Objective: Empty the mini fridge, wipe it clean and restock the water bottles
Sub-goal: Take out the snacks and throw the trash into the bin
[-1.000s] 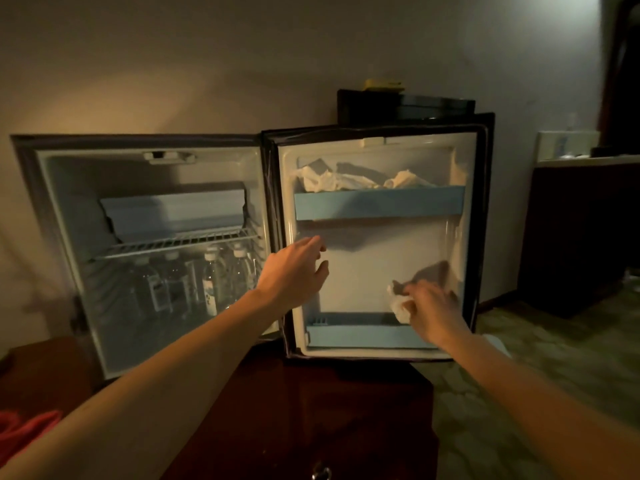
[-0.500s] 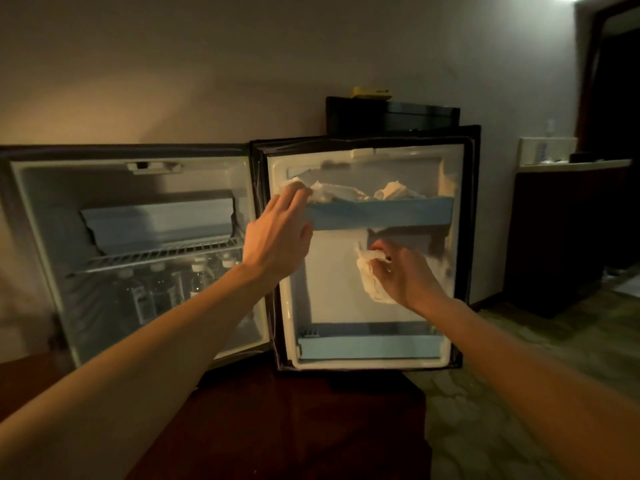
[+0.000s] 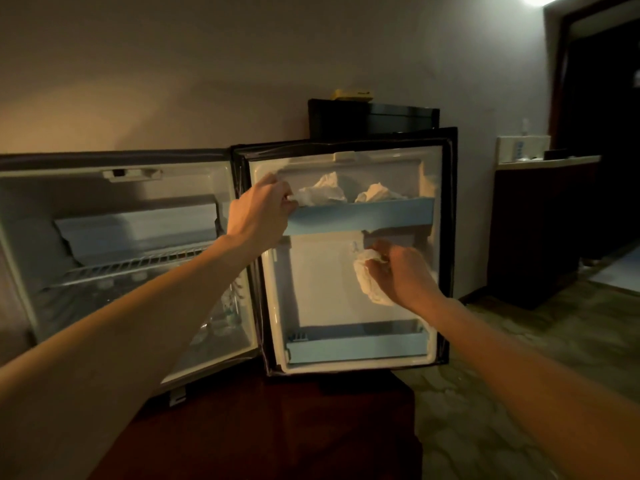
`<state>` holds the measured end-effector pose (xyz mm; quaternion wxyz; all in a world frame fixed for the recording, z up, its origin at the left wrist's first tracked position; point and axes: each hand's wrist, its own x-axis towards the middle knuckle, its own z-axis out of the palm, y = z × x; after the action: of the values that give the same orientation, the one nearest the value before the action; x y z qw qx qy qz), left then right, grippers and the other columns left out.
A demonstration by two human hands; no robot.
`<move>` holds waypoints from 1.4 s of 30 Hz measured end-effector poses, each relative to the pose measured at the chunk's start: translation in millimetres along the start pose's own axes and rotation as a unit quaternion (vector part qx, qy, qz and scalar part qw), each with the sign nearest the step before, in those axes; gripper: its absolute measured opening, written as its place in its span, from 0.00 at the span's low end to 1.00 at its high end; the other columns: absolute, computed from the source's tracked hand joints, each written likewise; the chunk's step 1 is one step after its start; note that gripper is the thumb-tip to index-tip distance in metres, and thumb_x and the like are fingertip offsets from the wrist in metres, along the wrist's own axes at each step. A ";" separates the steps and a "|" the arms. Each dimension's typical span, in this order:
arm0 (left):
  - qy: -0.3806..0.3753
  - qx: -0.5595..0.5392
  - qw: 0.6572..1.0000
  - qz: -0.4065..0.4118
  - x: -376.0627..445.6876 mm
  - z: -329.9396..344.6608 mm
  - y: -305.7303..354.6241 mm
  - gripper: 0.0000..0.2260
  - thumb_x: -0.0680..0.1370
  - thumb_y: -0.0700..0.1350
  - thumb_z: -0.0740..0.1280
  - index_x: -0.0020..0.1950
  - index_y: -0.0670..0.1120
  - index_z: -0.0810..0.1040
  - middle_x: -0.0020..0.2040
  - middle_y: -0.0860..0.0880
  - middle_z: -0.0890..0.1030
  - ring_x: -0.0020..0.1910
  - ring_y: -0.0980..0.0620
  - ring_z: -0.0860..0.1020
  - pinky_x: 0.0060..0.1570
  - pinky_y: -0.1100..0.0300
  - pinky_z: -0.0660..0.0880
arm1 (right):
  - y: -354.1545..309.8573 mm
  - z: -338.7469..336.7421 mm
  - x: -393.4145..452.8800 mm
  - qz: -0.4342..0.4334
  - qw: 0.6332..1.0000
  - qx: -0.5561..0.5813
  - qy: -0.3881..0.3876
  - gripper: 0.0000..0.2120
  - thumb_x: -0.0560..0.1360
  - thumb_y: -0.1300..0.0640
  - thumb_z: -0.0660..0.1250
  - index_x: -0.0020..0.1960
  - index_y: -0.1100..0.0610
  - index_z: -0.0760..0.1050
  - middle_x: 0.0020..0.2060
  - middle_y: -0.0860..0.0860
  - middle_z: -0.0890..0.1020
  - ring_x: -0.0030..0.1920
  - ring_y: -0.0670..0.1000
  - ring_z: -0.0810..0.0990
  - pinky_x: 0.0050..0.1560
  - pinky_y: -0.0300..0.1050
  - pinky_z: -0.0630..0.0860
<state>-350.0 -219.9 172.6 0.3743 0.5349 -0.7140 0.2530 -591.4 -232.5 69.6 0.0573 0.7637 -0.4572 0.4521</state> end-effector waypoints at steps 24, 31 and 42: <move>-0.273 -0.235 0.932 0.045 -189.9 158.8 134.3 0.09 0.80 0.48 0.67 0.46 0.43 0.79 0.40 0.48 0.78 0.40 0.47 0.77 0.40 0.52 0.70 | 110.0 -22.7 -214.0 0.158 0.984 -0.013 -0.084 0.04 0.75 0.54 0.68 0.47 0.55 0.77 0.38 0.49 0.78 0.41 0.51 0.77 0.39 0.45 0.70; -0.375 -0.275 0.871 0.159 -265.8 273.2 262.2 0.06 0.80 0.41 0.66 0.54 0.43 0.81 0.51 0.46 0.81 0.50 0.48 0.79 0.50 0.51 0.76 | 217.3 -56.1 -349.0 0.356 0.931 -0.026 -0.082 0.06 0.75 0.50 0.69 0.51 0.49 0.77 0.41 0.45 0.80 0.41 0.45 0.77 0.39 0.41 0.69; -0.507 -0.277 0.787 0.216 -361.6 412.2 432.9 0.09 0.78 0.44 0.67 0.57 0.46 0.82 0.52 0.47 0.81 0.50 0.48 0.78 0.47 0.53 0.75 | 338.7 -94.4 -540.1 0.577 0.802 -0.095 -0.121 0.08 0.74 0.61 0.69 0.51 0.54 0.82 0.47 0.53 0.84 0.47 0.53 0.81 0.41 0.41 0.70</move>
<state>-818.0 -196.3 -345.5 0.0265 0.2915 -0.9373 -0.1892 -999.1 -30.8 -386.9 -0.1981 0.3981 -0.8572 0.2597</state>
